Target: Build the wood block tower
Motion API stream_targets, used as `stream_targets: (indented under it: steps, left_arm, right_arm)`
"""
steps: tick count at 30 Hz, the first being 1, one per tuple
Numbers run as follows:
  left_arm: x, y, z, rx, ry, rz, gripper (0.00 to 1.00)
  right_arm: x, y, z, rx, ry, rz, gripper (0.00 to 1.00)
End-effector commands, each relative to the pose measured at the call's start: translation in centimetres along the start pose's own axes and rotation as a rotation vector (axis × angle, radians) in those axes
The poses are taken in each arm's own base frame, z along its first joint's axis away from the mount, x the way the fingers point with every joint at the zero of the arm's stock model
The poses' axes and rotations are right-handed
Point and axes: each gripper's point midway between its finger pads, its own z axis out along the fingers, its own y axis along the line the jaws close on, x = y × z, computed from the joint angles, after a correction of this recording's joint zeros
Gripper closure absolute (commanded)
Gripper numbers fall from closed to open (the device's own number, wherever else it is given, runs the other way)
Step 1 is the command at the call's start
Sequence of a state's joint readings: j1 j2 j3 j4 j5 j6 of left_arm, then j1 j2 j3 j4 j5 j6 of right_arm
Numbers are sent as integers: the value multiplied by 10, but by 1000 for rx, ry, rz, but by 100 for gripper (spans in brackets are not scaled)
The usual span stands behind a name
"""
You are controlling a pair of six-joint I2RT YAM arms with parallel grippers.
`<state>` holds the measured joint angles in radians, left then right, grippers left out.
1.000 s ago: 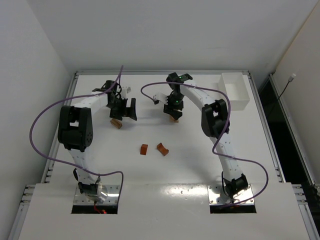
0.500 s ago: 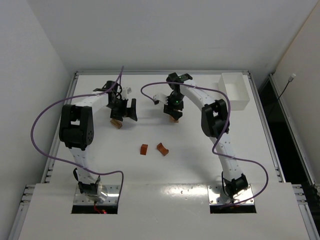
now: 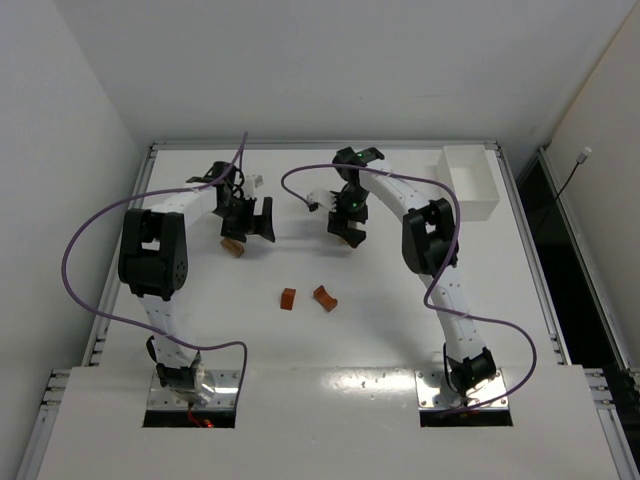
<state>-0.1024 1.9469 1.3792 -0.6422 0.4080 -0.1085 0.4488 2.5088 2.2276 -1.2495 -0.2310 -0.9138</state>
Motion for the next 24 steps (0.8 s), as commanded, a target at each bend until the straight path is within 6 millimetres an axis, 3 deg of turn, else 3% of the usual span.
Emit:
stream_targets:
  steps: [1,2,8,11,12,17,24]
  left_arm:
    - [-16,0,-9,16,-46,17,1]
    - [-16,0,-9,16,-46,17,1]
    - [-16,0,-9,16,-46,17,1]
    - [-20,-1,-10,16,-55,21,1]
    - [-20,-1,-10,16,-55,21,1]
    - [-18,1,-7,16,-46,17,1]
    - [-21,-2,-9,26,-54,21,1]
  right_arm:
    - [-9,4,6,-13,-36,-3,8]
    - [-12,1,0,9,-49,0,0]
    - [-20,-17,-5,129,-91,67,0]
    - [-28,-26,-15,183,-120,86,0]
    - [-30,-34,-28,222,-148,104,0]
    - [-42,-36,-46,249,-194,87,0]
    - [-49,-22,-60,208,-227,83,0]
